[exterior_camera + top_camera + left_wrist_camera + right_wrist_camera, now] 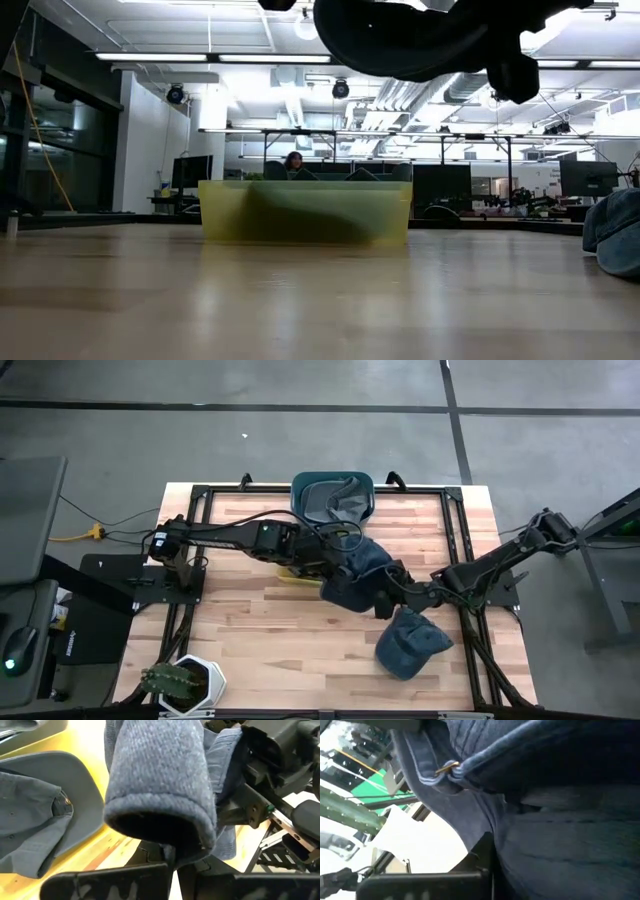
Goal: Pick & Place hat
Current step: Put the left blue cap into the yellow bin
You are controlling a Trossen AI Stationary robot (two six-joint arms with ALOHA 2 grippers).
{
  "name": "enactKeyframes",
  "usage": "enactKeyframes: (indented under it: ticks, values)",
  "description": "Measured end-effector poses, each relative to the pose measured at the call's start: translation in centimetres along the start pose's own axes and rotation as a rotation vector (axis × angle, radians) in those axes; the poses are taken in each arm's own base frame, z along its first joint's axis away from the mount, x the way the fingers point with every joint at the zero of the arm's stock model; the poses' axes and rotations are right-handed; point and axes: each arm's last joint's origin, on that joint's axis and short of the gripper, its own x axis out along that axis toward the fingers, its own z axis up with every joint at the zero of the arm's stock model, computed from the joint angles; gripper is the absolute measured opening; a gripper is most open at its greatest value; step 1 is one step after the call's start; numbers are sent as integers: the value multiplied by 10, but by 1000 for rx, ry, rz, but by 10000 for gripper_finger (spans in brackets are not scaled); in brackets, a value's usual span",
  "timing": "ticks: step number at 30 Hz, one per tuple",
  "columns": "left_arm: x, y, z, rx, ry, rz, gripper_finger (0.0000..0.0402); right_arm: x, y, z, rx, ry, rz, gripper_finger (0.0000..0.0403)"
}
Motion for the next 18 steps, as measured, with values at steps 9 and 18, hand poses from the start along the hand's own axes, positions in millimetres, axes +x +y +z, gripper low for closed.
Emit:
enactKeyframes:
  ticks: [9,18]
  values:
    - [0,0,1,44,34,-28,18,-2,0,2,-49,50,29,7]
    - [1,2,5,176,54,-62,84,-2,-7,-3,-95,116,-27,6]
